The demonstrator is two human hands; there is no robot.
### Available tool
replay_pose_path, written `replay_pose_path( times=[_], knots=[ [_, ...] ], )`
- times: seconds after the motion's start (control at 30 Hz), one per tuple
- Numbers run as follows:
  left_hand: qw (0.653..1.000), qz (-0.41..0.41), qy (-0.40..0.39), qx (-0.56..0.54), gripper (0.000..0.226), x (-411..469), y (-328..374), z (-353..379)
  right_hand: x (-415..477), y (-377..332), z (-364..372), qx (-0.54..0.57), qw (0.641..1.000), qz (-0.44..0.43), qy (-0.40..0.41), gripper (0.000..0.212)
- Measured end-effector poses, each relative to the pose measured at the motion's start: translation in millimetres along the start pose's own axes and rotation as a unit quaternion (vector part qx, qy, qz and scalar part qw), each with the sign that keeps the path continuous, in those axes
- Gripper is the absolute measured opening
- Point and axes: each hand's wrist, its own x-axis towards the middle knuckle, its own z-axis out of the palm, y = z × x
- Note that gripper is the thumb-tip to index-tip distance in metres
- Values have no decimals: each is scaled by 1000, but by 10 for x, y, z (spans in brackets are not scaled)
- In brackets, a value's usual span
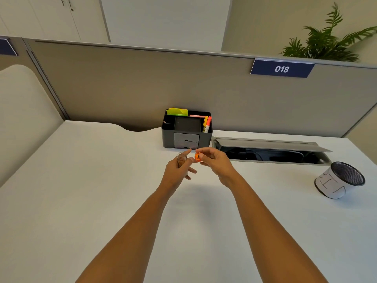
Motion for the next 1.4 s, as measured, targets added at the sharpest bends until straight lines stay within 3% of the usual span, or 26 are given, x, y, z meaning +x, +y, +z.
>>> replay_pose_path(
  times=[0.4,0.7,0.97,1.2,1.4],
  knots=[
    [999,1,50,-15,34,45,-14,68,-56,-37,140,-56,994,-25,88,18],
    [998,-9,55,3,38,67,-25,133,-121,-99,102,-129,987,-73,57,16],
    [999,7,41,29,33,43,28,213,-185,-115,44,-198,978,-70,10,35],
    [999,10,23,30,31,34,3,324,-268,-178,-87,-113,989,-76,54,21],
    [999,11,10,30,35,28,-39,494,-296,-239,-399,-25,993,-71,88,26]
  ],
)
